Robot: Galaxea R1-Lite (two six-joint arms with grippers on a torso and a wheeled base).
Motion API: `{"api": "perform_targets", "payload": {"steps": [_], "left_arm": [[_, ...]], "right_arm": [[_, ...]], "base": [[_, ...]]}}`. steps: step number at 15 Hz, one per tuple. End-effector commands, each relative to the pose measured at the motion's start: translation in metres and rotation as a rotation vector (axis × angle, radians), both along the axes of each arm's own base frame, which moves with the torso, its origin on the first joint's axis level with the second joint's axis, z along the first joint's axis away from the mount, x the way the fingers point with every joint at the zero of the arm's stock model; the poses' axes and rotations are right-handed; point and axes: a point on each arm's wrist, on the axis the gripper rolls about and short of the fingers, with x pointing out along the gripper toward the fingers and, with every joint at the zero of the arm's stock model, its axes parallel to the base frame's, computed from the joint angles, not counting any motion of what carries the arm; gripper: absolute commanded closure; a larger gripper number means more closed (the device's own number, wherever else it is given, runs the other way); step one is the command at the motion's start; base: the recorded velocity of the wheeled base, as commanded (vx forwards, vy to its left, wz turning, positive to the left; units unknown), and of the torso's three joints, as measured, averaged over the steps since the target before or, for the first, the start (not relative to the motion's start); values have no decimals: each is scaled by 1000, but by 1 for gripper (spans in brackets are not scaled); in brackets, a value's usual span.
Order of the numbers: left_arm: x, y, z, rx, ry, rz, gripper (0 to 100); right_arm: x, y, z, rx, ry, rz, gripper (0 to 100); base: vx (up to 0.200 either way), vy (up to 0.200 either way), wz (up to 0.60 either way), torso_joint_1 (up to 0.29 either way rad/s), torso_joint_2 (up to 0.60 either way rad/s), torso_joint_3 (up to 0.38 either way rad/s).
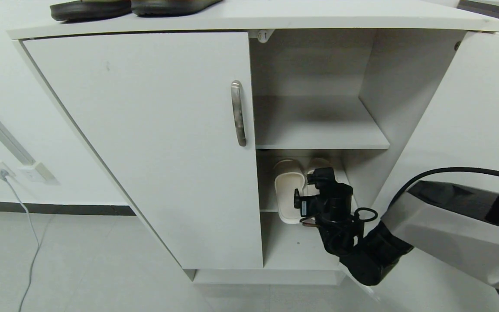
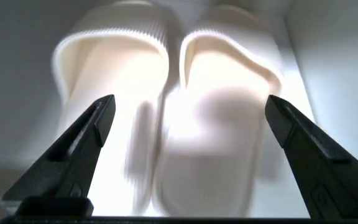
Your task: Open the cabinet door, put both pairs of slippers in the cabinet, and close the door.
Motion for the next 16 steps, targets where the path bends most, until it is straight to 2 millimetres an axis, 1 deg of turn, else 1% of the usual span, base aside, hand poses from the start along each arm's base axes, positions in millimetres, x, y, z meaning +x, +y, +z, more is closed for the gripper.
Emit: {"api": "perform_targets", "payload": {"steps": [1,2,3,4,5,9,12,16], "left_arm": [[0,0,0,0,1,1,100],[0,0,0,2,1,1,100],[0,0,0,0,1,1,100],[0,0,0,0,1,1,100],[0,0,0,0,1,1,100],[0,0,0,-1,1,1,100],[0,0,0,-1,1,1,100],[0,0,0,-1,1,1,100]], "right_arm": [[-32,-4,18,18,-21,37,0],[-51,-8,16,16,-16,60,0],[-64,-11,15,19,-19,78,0],[-69,-13,15,21,-21,84,0],[-80,-12,14,26,-28,104,0],[-86,-11,12,33,-33,112,0],[-87,-12,11,33,-40,112,0],[-90,-12,9,27,-36,117,0]], "base": [[0,0,0,0,0,0],[0,0,0,0,0,0],[0,0,0,0,0,0],[0,0,0,0,0,0],[0,0,0,0,0,0],[0,0,0,0,0,0],[0,0,0,0,0,0],[-200,0,0,8,2,4]]}}
